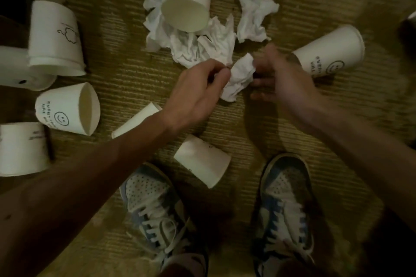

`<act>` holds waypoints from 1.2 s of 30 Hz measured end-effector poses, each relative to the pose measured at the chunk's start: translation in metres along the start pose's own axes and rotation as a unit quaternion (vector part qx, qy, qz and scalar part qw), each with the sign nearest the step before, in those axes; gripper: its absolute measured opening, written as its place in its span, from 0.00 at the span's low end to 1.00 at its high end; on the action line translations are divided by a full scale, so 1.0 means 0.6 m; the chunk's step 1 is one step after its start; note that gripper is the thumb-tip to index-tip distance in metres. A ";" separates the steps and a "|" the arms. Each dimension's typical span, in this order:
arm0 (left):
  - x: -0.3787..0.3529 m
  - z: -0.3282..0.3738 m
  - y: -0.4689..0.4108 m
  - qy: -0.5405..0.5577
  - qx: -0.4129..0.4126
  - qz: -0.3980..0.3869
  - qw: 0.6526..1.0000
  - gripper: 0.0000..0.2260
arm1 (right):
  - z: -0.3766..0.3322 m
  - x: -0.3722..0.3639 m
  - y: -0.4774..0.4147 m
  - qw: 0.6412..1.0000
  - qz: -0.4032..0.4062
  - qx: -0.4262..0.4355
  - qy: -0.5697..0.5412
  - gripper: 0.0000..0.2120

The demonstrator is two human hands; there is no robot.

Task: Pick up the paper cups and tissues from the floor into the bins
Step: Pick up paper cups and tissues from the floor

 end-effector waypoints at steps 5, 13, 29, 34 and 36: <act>-0.007 -0.006 0.010 0.122 0.022 0.032 0.992 0.17 | -0.001 -0.026 0.010 0.993 -0.031 -0.017 -0.108 0.23; -0.021 0.037 0.018 0.232 0.020 0.042 0.972 0.20 | -0.020 -0.035 0.042 0.979 -0.082 0.002 -0.187 0.23; 0.059 0.015 0.016 0.190 0.071 0.184 0.962 0.34 | -0.124 0.005 -0.069 0.832 -0.012 0.235 0.503 0.19; 0.061 0.000 0.011 0.256 0.118 0.176 0.943 0.32 | -0.121 -0.012 -0.074 0.855 -0.006 0.238 0.461 0.19; 0.057 -0.004 0.011 0.290 0.124 0.166 0.934 0.31 | -0.118 -0.006 -0.070 0.890 0.013 0.222 0.399 0.21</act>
Point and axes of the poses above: each hand's wrist, its own y-axis away from the middle knuckle, its own x-axis out of the back of the hand, z = x × y, the point moved 5 cm from there along -y, towards the middle knuckle, and after that the axes turned 5 degrees about -z, right-handed, at the moved point
